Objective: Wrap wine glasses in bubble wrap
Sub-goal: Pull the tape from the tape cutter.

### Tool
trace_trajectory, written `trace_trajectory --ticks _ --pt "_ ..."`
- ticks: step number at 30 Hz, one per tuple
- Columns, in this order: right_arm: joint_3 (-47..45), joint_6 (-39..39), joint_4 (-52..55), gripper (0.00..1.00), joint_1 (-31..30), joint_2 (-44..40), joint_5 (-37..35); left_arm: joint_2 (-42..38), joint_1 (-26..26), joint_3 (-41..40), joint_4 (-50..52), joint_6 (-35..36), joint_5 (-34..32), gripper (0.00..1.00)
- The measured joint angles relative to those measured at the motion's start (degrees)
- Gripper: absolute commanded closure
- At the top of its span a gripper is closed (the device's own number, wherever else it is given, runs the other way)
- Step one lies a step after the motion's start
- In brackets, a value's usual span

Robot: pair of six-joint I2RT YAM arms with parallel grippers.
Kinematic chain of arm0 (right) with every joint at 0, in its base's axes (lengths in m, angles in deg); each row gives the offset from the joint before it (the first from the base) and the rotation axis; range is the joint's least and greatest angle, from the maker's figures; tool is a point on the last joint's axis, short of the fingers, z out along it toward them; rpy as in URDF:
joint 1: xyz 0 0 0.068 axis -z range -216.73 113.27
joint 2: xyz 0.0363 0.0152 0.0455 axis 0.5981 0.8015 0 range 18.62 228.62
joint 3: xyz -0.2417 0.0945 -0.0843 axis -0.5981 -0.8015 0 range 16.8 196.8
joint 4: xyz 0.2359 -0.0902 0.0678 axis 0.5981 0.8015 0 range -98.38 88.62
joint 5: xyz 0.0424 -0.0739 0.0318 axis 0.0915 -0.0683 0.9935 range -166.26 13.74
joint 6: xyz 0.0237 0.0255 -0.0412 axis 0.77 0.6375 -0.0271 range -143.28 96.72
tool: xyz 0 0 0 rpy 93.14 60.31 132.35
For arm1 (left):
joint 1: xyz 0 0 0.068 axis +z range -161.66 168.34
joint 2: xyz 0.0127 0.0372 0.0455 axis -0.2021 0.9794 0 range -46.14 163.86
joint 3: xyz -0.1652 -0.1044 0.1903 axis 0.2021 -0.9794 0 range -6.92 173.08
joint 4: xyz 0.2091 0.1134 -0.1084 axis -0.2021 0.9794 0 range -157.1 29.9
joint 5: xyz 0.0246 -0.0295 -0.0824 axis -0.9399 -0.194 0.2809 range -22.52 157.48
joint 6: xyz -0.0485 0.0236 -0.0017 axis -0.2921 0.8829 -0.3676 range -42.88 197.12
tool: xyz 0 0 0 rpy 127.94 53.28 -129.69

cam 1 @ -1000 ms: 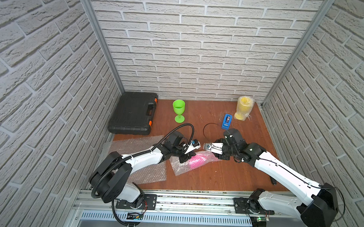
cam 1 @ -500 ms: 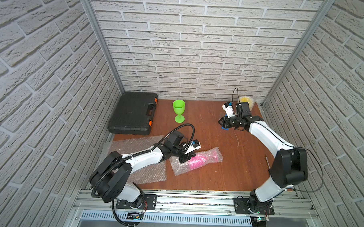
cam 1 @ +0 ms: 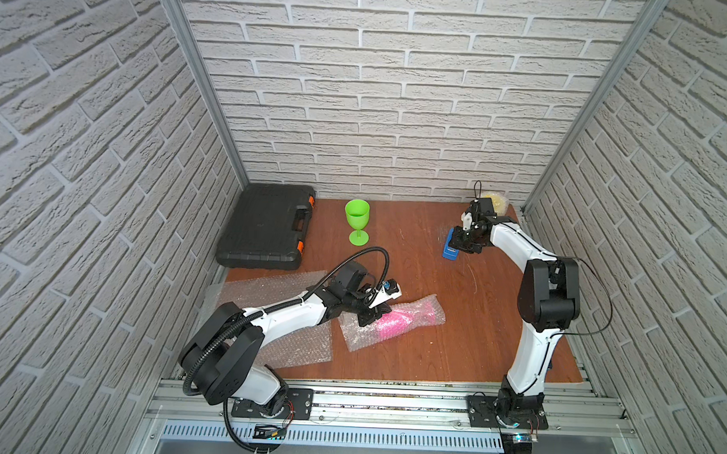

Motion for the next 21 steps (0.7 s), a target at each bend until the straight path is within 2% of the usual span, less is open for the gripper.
trace_trajectory --ticks 15,21 --pt "6.88 1.46 1.51 0.73 0.0 7.5 -3.48 0.28 0.0 0.63 1.11 0.44 -0.04 0.96" --pt "6.93 1.53 1.68 0.82 0.0 7.69 -4.42 0.28 0.0 0.63 1.16 0.44 -0.04 0.96"
